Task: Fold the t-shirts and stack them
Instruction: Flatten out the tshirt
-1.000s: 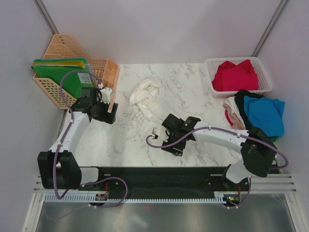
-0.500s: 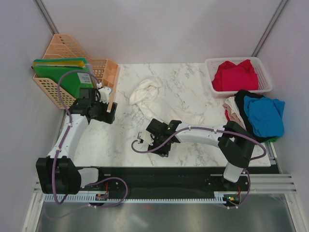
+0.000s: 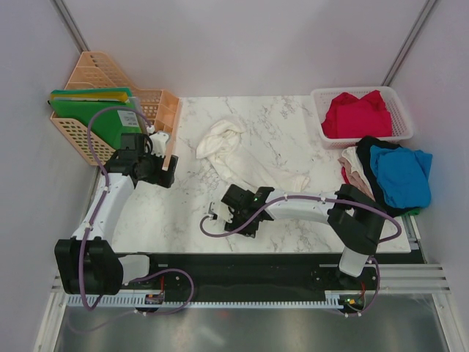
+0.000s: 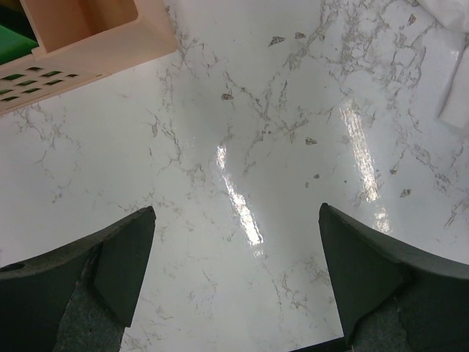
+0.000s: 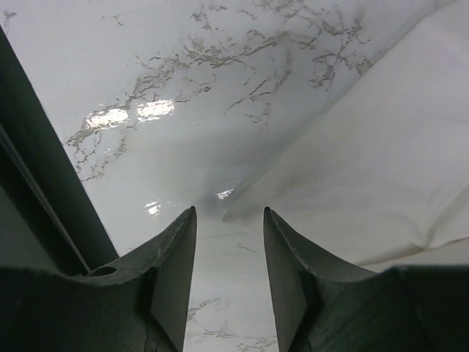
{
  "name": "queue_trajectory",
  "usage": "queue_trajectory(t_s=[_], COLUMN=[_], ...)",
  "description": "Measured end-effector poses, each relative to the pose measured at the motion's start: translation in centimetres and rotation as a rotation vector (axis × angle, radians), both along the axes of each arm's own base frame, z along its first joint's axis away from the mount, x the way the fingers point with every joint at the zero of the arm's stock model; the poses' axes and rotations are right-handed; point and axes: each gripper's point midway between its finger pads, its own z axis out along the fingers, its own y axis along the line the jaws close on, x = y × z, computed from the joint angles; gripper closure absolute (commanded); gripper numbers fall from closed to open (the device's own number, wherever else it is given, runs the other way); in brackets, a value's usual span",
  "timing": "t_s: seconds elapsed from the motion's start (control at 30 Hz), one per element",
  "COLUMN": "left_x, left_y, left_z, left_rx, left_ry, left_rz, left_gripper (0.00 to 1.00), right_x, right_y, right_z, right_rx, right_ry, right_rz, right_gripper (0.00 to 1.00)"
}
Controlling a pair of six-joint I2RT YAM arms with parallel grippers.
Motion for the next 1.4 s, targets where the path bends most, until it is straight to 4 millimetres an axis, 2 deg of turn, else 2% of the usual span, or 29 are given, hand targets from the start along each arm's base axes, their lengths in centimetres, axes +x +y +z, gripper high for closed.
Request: queue_trajectory(t_s=[0.07, 0.17, 0.2, 0.3, 0.5, 0.6, 0.67, 0.7, 0.8, 0.87, 0.9, 0.93, 0.97, 1.0, 1.03, 1.07, 1.1, 1.13, 1.2, 1.23, 1.27, 1.3, 1.37, 1.4], left_x=[0.0, 0.0, 0.0, 0.0, 0.0, 0.0, 0.0, 0.0, 0.0, 0.0, 0.0, 0.0, 0.0, 0.0, 0.0, -0.1, -0.1, -0.2, -0.2, -0.2, -0.2, -0.2, -0.2, -0.2], left_y=[0.0, 0.0, 0.0, 0.0, 0.0, 0.0, 0.0, 0.0, 0.0, 0.0, 0.0, 0.0, 0.0, 0.0, 0.0, 0.0, 0.0, 0.0, 0.0, 0.0, 0.0, 0.0, 0.0, 0.0], left_z=[0.0, 0.0, 0.0, 0.0, 0.0, 0.0, 0.0, 0.0, 0.0, -0.1, -0.1, -0.1, -0.1, -0.1, -0.2, -0.2, -0.3, -0.4, -0.4, -0.4, -0.4, -0.5, -0.6, -0.6], left_rx=[0.000, 0.000, 0.000, 0.000, 0.000, 0.000, 0.000, -0.001, -0.001, -0.001, -0.001, -0.001, -0.001, -0.001, -0.001, -0.001, -0.001, -0.001, -0.001, -0.001, -0.001, -0.001, -0.001, 0.000], left_ry=[0.000, 0.000, 0.000, 0.000, 0.000, 0.000, 0.000, 0.000, 0.002, 0.004, 0.005, 0.005, 0.004, 0.004, 0.005, 0.007, 0.009, 0.011, 0.013, 0.013, 0.013, 0.014, 0.018, 0.021], left_rz=[0.000, 0.000, 0.000, 0.000, 0.000, 0.000, 0.000, 0.000, 0.000, 0.000, 0.000, 0.000, 0.000, 0.000, 0.000, -0.001, -0.001, -0.001, -0.001, -0.001, -0.001, -0.001, -0.001, 0.000], left_gripper=[0.00, 0.00, 0.00, 0.00, 0.00, 0.00, 0.00, 0.00, 0.00, 0.00, 0.00, 0.00, 0.00, 0.00, 0.00, 0.00, 0.00, 0.00, 0.00, 0.00, 0.00, 0.00, 0.00, 0.00], right_x=[0.3, 0.8, 0.9, 1.0, 1.3, 1.7, 2.4, 3.0, 5.7, 7.1, 7.4, 7.4, 7.2, 6.6, 6.1, 5.4, 4.8, 4.3, 3.4, 3.0, 2.7, 2.7, 3.9, 4.7], right_y=[0.0, 0.0, 0.1, 0.2, -0.1, -0.3, 0.4, 0.9, 3.7, 4.9, 4.7, 3.9, 2.8, 0.7, -1.1, -3.8, -6.5, -9.1, -13.7, -14.6, -15.1, -15.0, -13.0, -11.5], right_z=[0.0, -0.2, -0.2, -0.5, -0.5, 1.1, 3.9, 6.1, 16.8, 26.4, 31.3, 37.2, 41.3, 46.5, 50.0, 53.5, 56.2, 57.9, 59.5, 59.5, 59.3, 58.5, 54.8, 52.4], right_rx=[0.000, -0.001, 0.000, -0.005, -0.015, -0.014, 0.028, 0.057, 0.255, 0.439, 0.529, 0.639, 0.715, 0.809, 0.876, 0.947, 1.000, 1.032, 1.057, 1.061, 1.063, 1.051, 0.982, 0.939], right_ry=[-0.018, -0.043, -0.046, -0.049, -0.066, -0.094, -0.136, -0.168, -0.340, -0.487, -0.560, -0.647, -0.706, -0.787, -0.841, -0.904, -0.961, -1.010, -1.080, -1.090, -1.094, -1.083, -1.018, -0.978], right_rz=[-0.001, -0.006, -0.006, -0.002, -0.013, -0.019, -0.024, -0.024, -0.035, -0.054, -0.068, -0.090, -0.108, -0.138, -0.162, -0.195, -0.230, -0.268, -0.338, -0.346, -0.345, -0.338, -0.311, -0.290], right_gripper=[0.52, 0.58, 0.75, 1.00, 1.00, 1.00, 1.00, 1.00, 1.00, 1.00, 1.00, 1.00, 1.00, 1.00, 1.00, 1.00, 1.00, 1.00, 0.91, 0.88, 0.72, 0.62, 0.48, 0.44])
